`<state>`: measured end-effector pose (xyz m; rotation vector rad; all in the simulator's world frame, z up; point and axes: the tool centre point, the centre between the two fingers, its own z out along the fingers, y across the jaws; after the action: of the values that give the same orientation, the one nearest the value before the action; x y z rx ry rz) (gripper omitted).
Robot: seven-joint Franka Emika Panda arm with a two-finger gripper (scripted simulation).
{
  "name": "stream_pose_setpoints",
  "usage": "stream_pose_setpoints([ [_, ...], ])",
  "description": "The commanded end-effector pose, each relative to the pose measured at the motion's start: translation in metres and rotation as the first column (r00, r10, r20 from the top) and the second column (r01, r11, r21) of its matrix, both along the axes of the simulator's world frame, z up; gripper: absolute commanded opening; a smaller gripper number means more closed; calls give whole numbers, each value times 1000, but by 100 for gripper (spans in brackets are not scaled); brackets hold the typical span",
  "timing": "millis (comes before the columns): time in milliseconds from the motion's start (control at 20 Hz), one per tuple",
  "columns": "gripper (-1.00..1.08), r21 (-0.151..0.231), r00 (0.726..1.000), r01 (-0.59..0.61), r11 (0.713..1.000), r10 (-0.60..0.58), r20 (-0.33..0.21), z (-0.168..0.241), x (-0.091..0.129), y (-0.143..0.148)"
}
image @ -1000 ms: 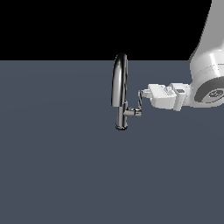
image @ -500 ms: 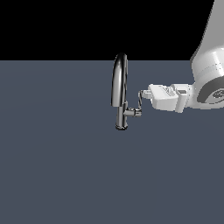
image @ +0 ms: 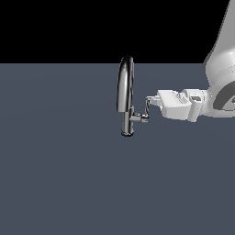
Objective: Turn on the faucet by rotating a designated handle.
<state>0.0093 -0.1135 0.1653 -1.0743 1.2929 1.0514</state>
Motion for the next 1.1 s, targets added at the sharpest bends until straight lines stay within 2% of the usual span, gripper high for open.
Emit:
stream_pose_setpoints([
  [0,-100,7,1000,-11,1000,11,-1,3,-9,6],
  [100,-100,7,1000,-11,1000,11,-1,3,-15,7],
  [200,-100,-1,1000,3,1000,-3,1,2,-11,0],
  [900,-100,6,1000,-10,1000,10,-1,-35,-65,16],
  [1050,-100,-6,1000,4,1000,-4,19,-30,-56,7],
])
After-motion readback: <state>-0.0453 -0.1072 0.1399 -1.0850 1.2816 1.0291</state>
